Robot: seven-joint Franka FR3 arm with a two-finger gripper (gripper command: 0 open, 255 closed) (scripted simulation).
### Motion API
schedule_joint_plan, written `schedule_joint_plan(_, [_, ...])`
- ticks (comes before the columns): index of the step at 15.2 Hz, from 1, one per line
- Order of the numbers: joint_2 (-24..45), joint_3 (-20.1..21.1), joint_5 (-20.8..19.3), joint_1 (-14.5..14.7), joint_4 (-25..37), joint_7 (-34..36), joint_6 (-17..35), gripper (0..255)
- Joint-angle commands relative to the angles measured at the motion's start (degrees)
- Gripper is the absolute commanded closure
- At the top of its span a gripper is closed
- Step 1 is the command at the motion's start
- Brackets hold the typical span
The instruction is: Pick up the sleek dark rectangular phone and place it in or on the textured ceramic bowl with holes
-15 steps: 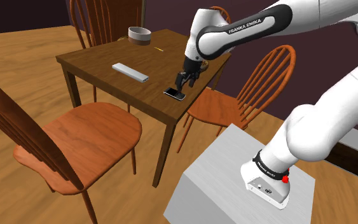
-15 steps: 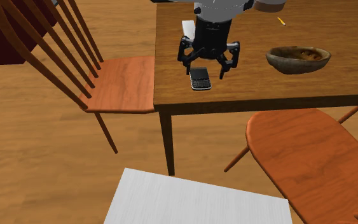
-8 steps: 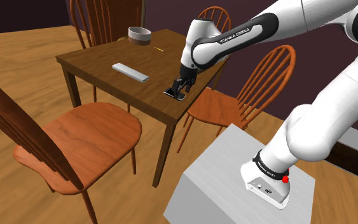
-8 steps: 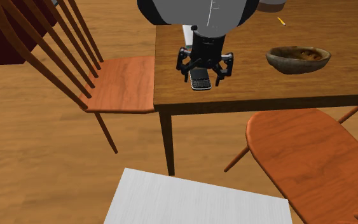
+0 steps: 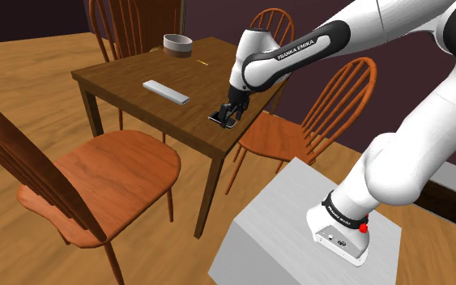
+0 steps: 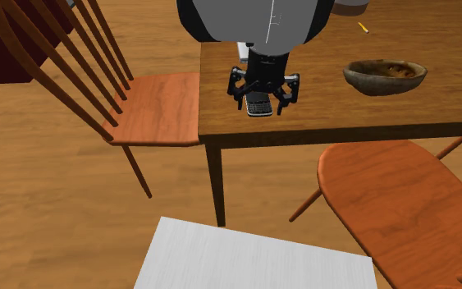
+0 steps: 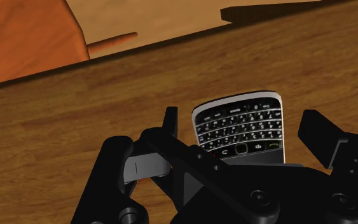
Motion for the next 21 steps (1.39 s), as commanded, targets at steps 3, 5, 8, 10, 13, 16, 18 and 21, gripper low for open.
schedule_joint_plan(3, [0.0,0.0,0.0,0.0,0.0,0.0,0.0,255])
schedule_joint_plan(5, [0.0,0.0,0.0,0.0,0.0,0.0,0.0,255])
schedule_joint_plan(8, [0.0,0.0,0.0,0.0,0.0,0.0,0.0,255])
schedule_joint_plan(10, [0.0,0.0,0.0,0.0,0.0,0.0,0.0,255])
schedule_joint_plan(13, [-1.1,0.0,-0.1,0.0,0.5,0.1,-1.6,255])
schedule_joint_plan(16, [-2.5,0.0,-0.2,0.0,1.5,0.2,-4.0,255])
schedule_joint_plan(18, [-3.4,0.0,-0.2,0.0,2.2,0.2,-5.6,255])
schedule_joint_plan(21, [-4.7,0.0,-0.3,0.0,3.3,0.3,-8.0,255])
